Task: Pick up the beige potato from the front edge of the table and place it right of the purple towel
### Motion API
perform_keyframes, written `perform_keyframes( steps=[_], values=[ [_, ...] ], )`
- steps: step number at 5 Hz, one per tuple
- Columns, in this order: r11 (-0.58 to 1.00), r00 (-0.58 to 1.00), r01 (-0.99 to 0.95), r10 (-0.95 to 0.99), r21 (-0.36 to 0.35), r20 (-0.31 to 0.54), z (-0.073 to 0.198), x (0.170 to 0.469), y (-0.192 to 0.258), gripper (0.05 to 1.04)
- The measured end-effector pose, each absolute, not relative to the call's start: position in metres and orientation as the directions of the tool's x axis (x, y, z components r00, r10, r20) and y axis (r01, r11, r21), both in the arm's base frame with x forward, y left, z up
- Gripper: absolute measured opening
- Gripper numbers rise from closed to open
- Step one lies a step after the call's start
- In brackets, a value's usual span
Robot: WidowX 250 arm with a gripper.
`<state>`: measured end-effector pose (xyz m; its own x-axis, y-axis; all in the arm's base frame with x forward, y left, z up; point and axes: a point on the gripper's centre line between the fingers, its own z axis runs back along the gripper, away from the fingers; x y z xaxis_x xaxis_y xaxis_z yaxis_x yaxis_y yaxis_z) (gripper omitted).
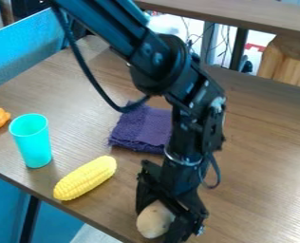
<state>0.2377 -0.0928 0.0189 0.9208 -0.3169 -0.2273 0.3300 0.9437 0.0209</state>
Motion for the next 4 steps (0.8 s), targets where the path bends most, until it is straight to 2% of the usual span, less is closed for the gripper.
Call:
perform_keyframes(
  steps=[1,2,3,4],
  values=[
    [0.943,0.924,0.325,-0.302,0.066,-0.234,0.016,0.248,-0.092,0.734],
    [0.946,0.925,0.317,-0.293,0.066,-0.240,0.018,0.248,-0.092,0.652],
    [0.949,0.925,0.313,-0.300,0.024,-0.233,0.035,0.257,-0.102,0.651],
    [0.956,0.947,0.291,-0.291,-0.021,-0.132,0.071,0.293,-0.123,0.651]
  ],
)
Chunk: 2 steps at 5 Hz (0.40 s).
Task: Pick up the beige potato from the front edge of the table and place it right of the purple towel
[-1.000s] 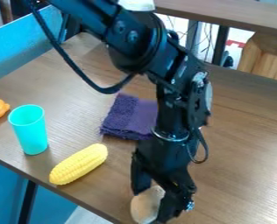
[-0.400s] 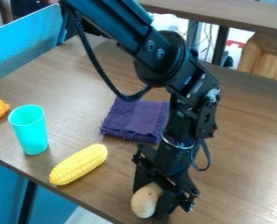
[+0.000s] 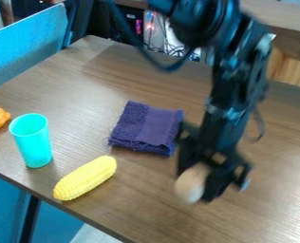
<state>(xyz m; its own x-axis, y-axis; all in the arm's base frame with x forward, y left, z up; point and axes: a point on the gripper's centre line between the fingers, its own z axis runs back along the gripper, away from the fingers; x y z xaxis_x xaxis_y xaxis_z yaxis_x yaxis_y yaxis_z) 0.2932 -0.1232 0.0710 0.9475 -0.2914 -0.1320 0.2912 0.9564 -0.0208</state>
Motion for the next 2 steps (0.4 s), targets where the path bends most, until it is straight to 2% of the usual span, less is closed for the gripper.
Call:
perform_keyframes(
  steps=[1,2],
  values=[
    [0.971,0.964,0.240,-0.241,-0.017,-0.111,0.078,0.337,-0.144,0.651],
    [0.976,0.973,0.216,-0.216,-0.014,-0.085,0.073,0.375,-0.162,0.651]
  ],
)
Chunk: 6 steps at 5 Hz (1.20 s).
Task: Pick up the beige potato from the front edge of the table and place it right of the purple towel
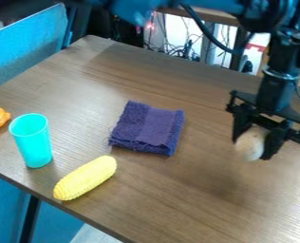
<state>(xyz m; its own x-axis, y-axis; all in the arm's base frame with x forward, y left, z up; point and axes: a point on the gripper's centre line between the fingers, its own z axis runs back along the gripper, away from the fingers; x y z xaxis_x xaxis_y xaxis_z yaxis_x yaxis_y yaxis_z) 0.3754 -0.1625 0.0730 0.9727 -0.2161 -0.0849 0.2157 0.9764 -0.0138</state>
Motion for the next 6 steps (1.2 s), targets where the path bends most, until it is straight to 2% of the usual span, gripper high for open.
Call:
perform_keyframes(
  steps=[1,3,4,5,6],
  values=[
    [0.980,0.977,0.201,-0.200,0.002,-0.073,0.064,0.400,-0.170,0.651],
    [0.985,0.987,0.160,-0.161,0.060,0.000,0.041,0.422,-0.165,0.651],
    [0.989,0.990,0.142,-0.141,0.052,-0.019,0.028,0.421,-0.156,0.731],
    [0.991,0.990,0.132,-0.131,0.012,-0.049,0.028,0.419,-0.151,0.990],
    [0.993,0.990,0.119,-0.121,-0.028,-0.073,0.028,0.417,-0.149,1.007]
  ],
)
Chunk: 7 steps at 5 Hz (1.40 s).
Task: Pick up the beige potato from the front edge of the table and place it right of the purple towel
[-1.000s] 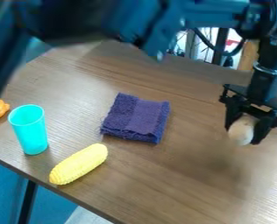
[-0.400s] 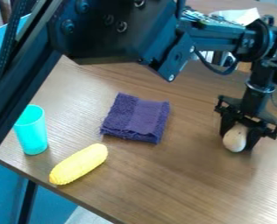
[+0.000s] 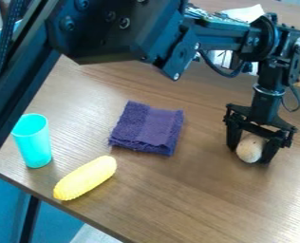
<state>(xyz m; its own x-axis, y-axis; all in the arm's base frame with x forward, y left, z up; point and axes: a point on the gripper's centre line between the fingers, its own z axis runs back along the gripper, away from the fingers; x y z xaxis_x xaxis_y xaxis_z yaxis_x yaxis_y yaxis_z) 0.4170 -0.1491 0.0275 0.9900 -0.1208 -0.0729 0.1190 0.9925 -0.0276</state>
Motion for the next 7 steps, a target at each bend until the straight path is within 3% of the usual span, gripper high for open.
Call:
perform_keyframes(
  steps=[1,2,3,4,6,7],
  values=[
    [0.992,0.989,0.104,-0.110,-0.066,-0.094,0.029,0.414,-0.150,1.002],
    [0.980,0.988,0.112,-0.127,-0.165,-0.084,0.054,0.403,-0.151,1.001],
    [0.965,0.992,0.116,-0.122,-0.234,-0.014,0.091,0.385,-0.144,1.001],
    [0.955,0.990,0.129,-0.138,-0.267,-0.017,0.102,0.368,-0.128,1.001],
    [0.981,0.979,0.192,-0.189,0.029,-0.071,0.099,0.314,-0.061,1.001],
    [0.976,0.976,0.199,-0.190,0.089,-0.105,0.090,0.294,-0.035,1.001]
  ],
)
